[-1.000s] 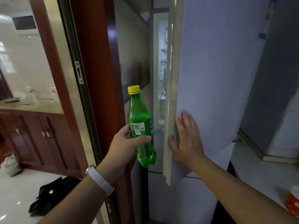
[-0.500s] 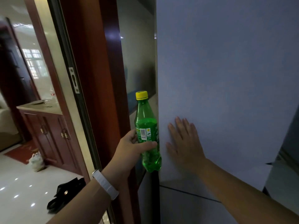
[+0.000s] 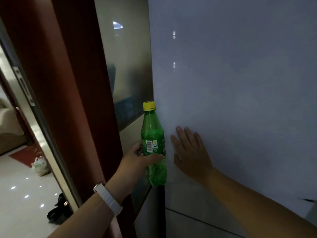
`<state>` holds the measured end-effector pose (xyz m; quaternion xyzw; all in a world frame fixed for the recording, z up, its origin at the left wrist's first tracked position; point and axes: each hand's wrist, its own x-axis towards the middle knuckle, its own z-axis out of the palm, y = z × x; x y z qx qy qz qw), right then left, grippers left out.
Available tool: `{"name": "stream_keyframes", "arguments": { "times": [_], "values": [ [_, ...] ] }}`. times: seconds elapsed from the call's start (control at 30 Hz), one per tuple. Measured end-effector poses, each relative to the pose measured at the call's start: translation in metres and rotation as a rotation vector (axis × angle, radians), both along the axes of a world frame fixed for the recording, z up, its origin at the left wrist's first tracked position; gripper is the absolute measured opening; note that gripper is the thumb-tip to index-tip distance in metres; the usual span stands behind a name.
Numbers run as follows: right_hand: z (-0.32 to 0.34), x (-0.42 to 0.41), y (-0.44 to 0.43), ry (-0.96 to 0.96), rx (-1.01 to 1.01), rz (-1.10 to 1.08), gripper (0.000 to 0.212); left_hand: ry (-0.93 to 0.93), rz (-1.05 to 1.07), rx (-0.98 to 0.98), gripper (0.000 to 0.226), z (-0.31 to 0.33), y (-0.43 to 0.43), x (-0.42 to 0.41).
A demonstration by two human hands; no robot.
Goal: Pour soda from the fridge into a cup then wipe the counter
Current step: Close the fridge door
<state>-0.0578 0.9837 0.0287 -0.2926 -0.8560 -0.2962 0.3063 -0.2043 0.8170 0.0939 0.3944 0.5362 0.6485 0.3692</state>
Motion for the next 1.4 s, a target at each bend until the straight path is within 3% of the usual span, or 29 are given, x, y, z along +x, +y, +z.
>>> {"name": "stream_keyframes", "arguments": {
  "times": [0.37,0.77,0.97,1.13,1.3,1.4],
  "values": [
    [-0.002,-0.011,0.051,-0.091,-0.007,-0.028,0.074,0.057,0.037,-0.042,0.055,-0.006,0.048,0.005],
    [-0.007,-0.005,0.085,-0.136,0.003,0.057,0.066,0.091,0.104,-0.049,0.042,-0.002,0.071,0.015],
    [-0.002,-0.002,0.078,-0.078,-0.099,0.142,0.057,0.093,0.103,-0.058,0.040,-0.005,0.069,0.020],
    [0.015,0.003,0.058,0.142,-0.357,0.295,0.055,0.085,0.070,-0.051,0.043,-0.008,0.067,0.020],
    [0.037,0.024,0.026,0.439,-1.114,0.314,0.044,0.043,-0.022,-0.010,0.047,-0.010,0.068,0.025],
    [0.040,0.034,0.008,0.549,-1.417,0.247,0.033,0.015,-0.092,0.022,0.048,-0.008,0.071,0.030]
  ]
}}
